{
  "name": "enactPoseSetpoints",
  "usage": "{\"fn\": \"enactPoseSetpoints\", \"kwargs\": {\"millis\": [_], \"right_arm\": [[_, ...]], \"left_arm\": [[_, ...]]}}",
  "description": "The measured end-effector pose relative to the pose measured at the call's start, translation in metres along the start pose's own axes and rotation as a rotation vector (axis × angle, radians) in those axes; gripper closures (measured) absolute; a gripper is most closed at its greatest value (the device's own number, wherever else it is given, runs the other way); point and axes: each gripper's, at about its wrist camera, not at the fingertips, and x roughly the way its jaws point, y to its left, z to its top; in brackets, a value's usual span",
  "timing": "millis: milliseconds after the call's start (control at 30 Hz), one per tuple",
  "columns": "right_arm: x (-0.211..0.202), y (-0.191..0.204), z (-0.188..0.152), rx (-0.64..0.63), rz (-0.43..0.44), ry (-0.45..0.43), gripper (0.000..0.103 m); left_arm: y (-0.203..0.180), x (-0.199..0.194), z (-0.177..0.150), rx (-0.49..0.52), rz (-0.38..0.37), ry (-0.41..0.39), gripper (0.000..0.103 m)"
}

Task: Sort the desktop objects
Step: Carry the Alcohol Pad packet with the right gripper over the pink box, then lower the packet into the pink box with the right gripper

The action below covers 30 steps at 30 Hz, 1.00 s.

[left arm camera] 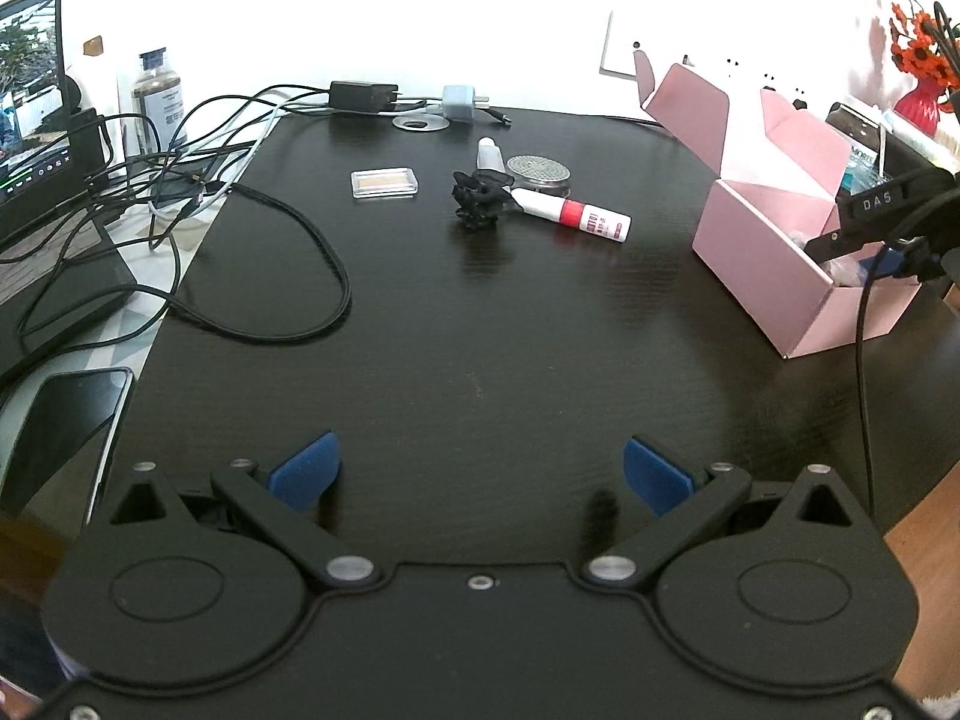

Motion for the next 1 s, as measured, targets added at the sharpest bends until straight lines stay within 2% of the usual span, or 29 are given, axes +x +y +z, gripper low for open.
{"fn": "enactPoseSetpoints", "kwargs": {"millis": [100, 267, 467, 633, 867, 1000], "right_arm": [[0.003, -0.005, 0.002, 0.071, 0.05, 0.023, 0.049], [0.005, -0.011, 0.005, 0.091, -0.003, 0.007, 0.049], [0.008, -0.007, 0.007, 0.069, 0.001, 0.038, 0.048], [0.012, -0.008, 0.011, 0.125, 0.084, 0.127, 0.048], [0.014, -0.012, 0.016, 0.186, 0.152, 0.233, 0.048], [0.012, -0.01, 0.014, 0.181, 0.193, 0.236, 0.048]], "left_arm": [[-0.002, 0.001, 0.0, 0.001, 0.009, 0.001, 0.0], [-0.004, 0.002, 0.001, -0.003, 0.021, 0.002, 0.0], [-0.007, 0.005, 0.003, -0.01, 0.024, 0.006, 0.0], [-0.009, 0.005, 0.003, -0.017, 0.028, 0.007, 0.0], [-0.01, 0.005, 0.005, -0.036, 0.034, 0.006, 0.0], [-0.012, 0.005, 0.005, -0.032, 0.03, 0.009, 0.0]]}}
